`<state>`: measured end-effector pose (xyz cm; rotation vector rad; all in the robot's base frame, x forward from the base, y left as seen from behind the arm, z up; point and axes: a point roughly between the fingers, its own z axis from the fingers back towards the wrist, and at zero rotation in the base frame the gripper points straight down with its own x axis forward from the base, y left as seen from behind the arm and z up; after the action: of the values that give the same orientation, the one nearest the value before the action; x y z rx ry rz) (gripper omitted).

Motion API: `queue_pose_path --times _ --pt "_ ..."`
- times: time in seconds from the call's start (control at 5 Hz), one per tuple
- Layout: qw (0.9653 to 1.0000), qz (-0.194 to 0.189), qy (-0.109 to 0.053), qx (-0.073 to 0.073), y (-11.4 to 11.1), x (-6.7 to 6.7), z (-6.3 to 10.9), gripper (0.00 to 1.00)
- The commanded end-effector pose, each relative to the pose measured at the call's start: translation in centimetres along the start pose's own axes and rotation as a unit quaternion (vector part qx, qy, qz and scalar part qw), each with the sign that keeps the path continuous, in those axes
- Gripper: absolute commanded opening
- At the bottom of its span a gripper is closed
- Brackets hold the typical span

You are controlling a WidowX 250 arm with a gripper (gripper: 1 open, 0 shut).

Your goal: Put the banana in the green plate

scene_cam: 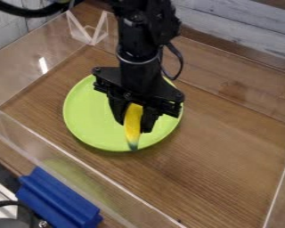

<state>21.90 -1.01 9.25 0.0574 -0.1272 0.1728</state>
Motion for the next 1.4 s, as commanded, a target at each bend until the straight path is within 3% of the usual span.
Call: queue_pose_path --times 0.0,0.2,0.4,1.2 --pt "0.9999 0.000 -0.014 -0.001 -0.2 0.3 0.4 0.00" --pt "0.9999 0.005 -0.010 -0.004 0.0 0.4 0.8 1.00" --pt "0.9999 0.010 -0.008 -0.003 0.2 0.5 1.1 1.00" --pt "0.9996 0.023 0.015 -0.005 -1.3 -0.1 -0.5 1.00"
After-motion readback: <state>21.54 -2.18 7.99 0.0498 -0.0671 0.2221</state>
